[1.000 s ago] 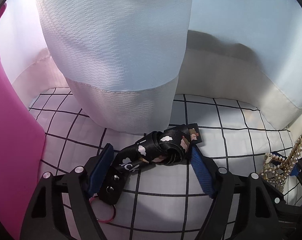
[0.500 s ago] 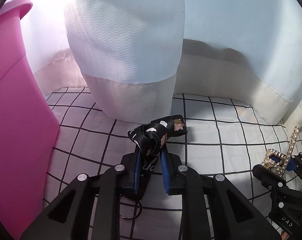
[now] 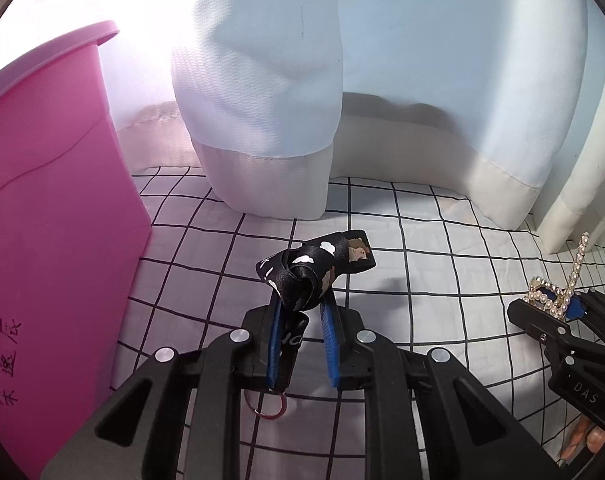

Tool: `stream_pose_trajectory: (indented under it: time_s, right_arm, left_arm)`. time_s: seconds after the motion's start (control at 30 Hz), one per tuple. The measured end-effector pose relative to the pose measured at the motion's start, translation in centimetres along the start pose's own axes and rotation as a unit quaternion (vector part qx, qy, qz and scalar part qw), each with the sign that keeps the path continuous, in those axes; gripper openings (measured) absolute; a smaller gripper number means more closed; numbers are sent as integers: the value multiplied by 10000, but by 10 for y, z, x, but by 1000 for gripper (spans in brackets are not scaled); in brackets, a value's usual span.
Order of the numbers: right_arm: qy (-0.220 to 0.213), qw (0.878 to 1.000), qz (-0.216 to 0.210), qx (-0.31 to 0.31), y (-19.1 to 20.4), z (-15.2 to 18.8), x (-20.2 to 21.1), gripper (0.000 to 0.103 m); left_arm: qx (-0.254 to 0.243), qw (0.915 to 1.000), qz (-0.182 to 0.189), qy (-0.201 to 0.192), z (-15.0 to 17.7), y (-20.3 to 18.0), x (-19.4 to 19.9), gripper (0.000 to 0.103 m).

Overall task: Organize jewelry
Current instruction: 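Grasp the black leather bracelet with the left gripper while the right grasps the pearl claw clip, then carry the bracelet in the left gripper while the right gripper carries the pearl clip to the tub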

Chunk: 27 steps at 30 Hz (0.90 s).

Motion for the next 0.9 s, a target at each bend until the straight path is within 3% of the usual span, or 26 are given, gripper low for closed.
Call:
stream_pose_trajectory:
  time_s: [0.37, 0.4, 0.47, 0.7, 0.9]
  right_arm:
    - [-230, 9993, -219, 192, 3, -19, 68, 43]
    - [-248, 9991, -244, 234, 3, -21, 75, 30]
    - [-310, 9986, -272, 327, 5, -27, 87, 20]
    - [-392, 9957, -457, 701, 6, -38, 103, 16]
    - [-305, 9936, -769, 775, 0, -35, 105, 16]
  left_arm:
    - [190, 9994, 39, -291, -24, -9, 55, 18]
    - [207, 9992, 41, -335, -26, -12, 64, 18]
    - [219, 9987, 39, -451, -30, -16, 82, 18]
    - [263, 9966, -68, -782, -33, -28, 126, 18]
    - [355, 9970, -171, -668, -25, -22, 138, 18]
Point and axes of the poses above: each gripper's, at about its wrist camera, not at the fingertips, and x roughly against the way its jaws point, y to its left, z to its underside, the point moved 6 cm from there along -x, roughly the way its jaws point, and after that the axes turned 5 degrees about -z, right-handed, at the moved point
